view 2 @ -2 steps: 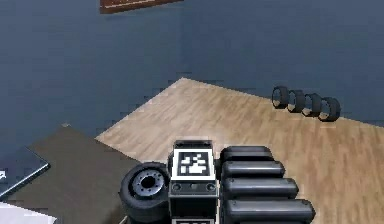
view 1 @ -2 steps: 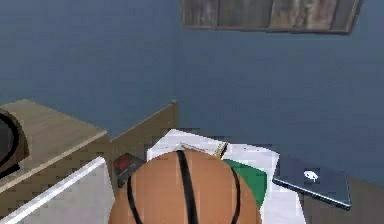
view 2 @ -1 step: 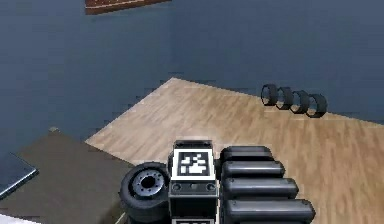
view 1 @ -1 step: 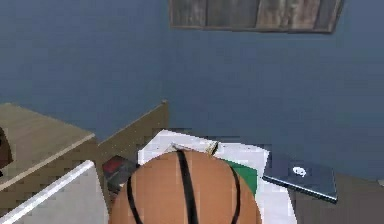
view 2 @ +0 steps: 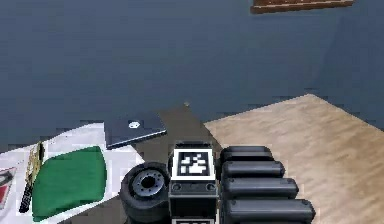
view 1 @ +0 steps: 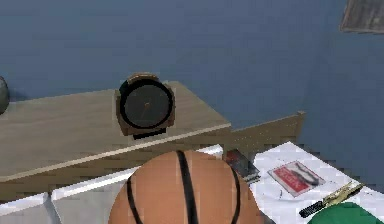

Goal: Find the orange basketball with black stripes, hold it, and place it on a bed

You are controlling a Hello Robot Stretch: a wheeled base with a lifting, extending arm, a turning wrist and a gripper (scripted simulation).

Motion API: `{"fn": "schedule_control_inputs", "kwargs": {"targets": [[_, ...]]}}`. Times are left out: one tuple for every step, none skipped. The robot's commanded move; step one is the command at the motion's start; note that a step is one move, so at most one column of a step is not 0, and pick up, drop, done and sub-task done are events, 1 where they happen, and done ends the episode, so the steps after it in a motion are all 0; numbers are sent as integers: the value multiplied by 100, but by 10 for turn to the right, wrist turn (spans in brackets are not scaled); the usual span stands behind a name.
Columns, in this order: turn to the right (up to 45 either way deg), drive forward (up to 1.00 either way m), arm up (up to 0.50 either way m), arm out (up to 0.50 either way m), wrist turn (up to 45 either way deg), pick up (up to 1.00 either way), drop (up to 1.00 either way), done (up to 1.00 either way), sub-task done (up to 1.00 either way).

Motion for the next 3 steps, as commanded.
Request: {"fn": "schedule_control_inputs", "kwargs": {"targets": [[300,0,0,0,0,0,0,0,0],[450,0,0,0,0,0,0,0,0],[0,35,0,0,0,0,0,0,0]]}}
